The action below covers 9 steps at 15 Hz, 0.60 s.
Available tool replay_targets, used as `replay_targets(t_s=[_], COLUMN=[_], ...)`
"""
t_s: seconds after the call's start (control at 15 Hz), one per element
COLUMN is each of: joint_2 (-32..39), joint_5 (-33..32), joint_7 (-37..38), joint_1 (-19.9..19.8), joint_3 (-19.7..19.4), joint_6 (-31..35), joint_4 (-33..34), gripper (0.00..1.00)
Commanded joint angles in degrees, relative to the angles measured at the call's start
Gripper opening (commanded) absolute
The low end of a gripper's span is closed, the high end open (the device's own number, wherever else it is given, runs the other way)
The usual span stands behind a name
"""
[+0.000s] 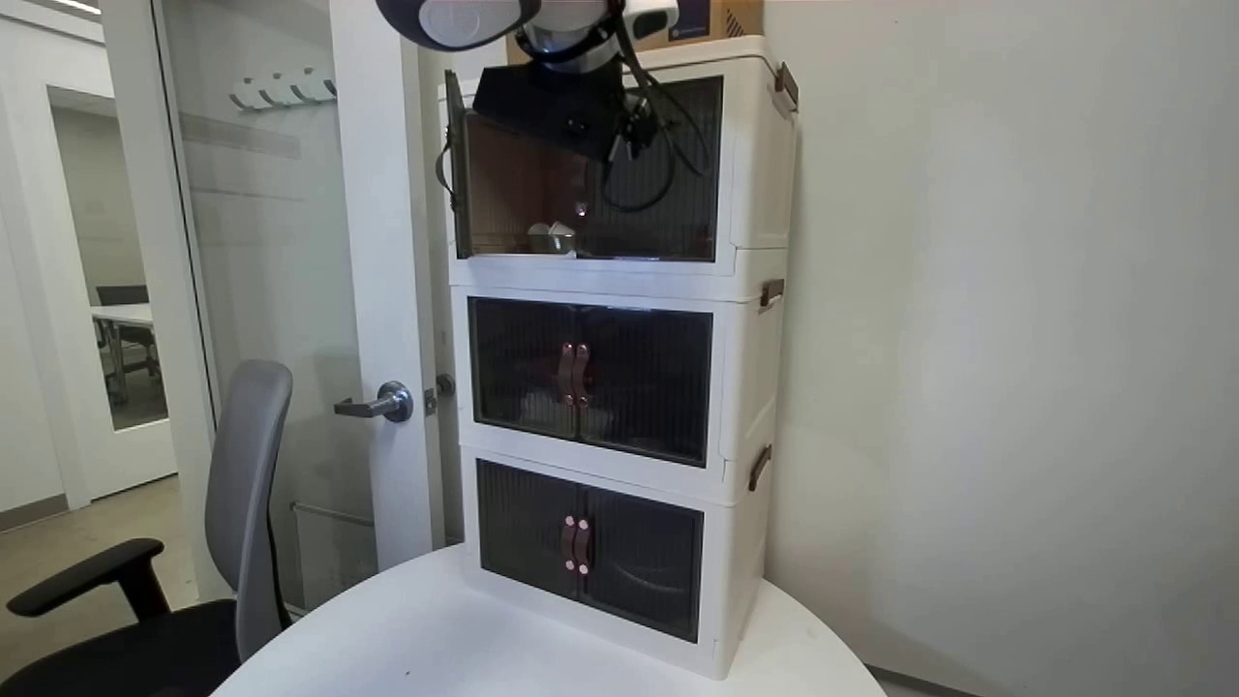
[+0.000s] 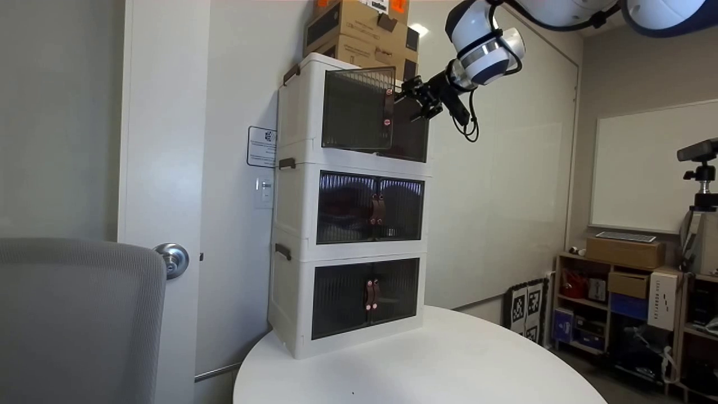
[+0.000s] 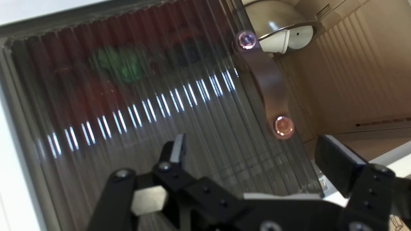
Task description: Open the upper part of the cabinet doors
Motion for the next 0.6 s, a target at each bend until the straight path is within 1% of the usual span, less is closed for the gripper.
replay_targets(t_s=[0.0, 0.2, 0.53], joint_2=[-3.79, -5.0, -6.36], joint_5=[5.36, 8.32, 14.05], joint_7=[-2.85, -3.17, -3.75], joint_1=[-1.16, -1.36, -1.5], joint_3=[-0.82, -0.9, -0.94], joint_6=[-1.58, -3.76, -9.36], joint_4=[1.53, 1.69, 2.34], gripper=[1.0, 1.0, 1.0])
